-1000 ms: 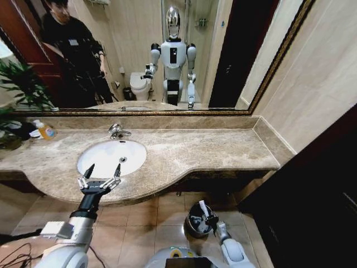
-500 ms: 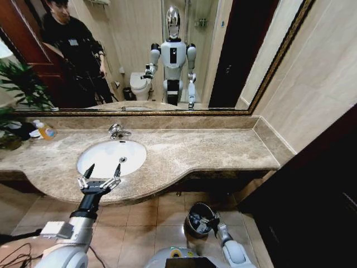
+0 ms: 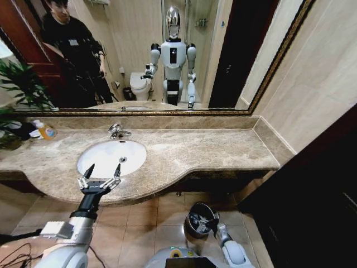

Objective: Pick up the trash from the sink and place it in the trash bin.

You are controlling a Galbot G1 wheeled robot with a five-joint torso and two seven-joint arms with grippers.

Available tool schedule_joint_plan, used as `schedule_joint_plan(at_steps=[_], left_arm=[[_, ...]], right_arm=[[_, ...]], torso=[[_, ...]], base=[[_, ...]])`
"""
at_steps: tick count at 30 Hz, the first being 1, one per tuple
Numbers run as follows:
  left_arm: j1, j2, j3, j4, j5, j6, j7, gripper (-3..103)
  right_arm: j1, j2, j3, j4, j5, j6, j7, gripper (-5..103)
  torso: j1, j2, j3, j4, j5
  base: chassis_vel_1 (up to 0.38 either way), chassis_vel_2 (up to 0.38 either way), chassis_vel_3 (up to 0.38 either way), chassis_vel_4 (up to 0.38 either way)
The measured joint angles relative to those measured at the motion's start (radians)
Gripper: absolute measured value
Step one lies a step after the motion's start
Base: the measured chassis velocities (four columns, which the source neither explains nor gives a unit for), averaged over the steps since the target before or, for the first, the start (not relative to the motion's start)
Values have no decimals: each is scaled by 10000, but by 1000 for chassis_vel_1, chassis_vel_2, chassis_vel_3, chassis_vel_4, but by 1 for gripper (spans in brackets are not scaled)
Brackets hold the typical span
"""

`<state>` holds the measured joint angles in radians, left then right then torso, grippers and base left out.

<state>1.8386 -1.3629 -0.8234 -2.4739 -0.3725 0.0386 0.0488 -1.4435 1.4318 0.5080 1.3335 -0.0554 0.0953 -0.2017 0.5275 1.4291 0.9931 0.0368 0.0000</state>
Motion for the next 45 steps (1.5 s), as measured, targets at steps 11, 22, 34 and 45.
schedule_joint_plan(at_steps=[11,22,34,45], left_arm=[[0,0,0,0,0,0,0,100],[0,0,0,0,0,0,0,100],[0,-1,0,0,0,0,0,100],[0,0,0,0,0,0,0,100]], right_arm=[[-692,-549,358,2591,2630,785,1070,100],[-1085,-754,626,5705,3217,1459,1653,100],[-802,-1136,1125,8601,3253,-1831,2375,100],[-103,-1217,1206,8238,3301,-1952,2601,100]], torso=[[0,0,0,0,0],[0,0,0,0,0],[0,0,0,0,-1],[0,0,0,0,1]], base=[[0,0,0,0],[0,0,0,0],[0,0,0,0],[0,0,0,0]])
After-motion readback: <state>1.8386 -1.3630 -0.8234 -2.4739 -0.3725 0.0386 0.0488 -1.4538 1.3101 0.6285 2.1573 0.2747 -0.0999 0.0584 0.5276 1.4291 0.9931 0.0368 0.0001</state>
